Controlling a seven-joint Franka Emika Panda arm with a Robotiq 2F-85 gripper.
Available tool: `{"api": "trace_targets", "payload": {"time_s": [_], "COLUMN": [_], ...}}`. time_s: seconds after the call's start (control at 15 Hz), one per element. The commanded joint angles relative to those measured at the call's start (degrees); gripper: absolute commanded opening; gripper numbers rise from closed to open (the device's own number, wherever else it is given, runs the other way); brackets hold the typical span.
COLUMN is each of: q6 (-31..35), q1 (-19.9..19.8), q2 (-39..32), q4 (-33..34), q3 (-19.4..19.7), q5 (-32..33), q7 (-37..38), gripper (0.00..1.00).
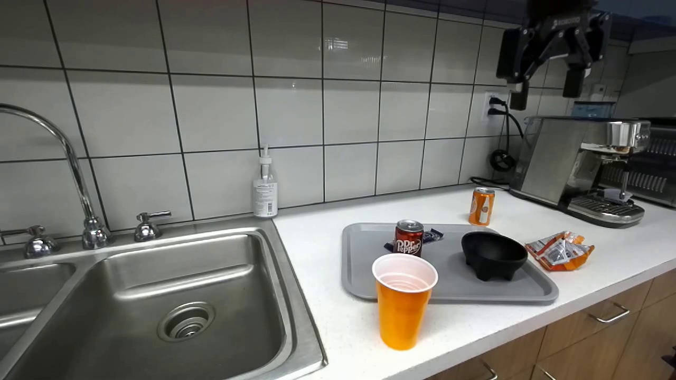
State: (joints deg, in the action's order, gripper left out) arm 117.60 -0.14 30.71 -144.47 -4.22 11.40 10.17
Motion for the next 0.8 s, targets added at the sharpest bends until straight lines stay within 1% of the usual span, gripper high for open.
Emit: {"api": "trace_targets", "payload": {"time_s": [0.0,0.33,0.73], "q6": [4.26,8.06,12.48], "q1": [0.71,1.77,2.06], "q2": [-2.72,-7.55,-13.88], "q4": [-1.06,-1.38,-1.14], "q3": [-2.24,-3.91,-4.61], "q5": [-1.83,-3.74,-3.77], "q7": [4.23,6.74,8.28], "gripper": [1.00,1.00,1.00]}}
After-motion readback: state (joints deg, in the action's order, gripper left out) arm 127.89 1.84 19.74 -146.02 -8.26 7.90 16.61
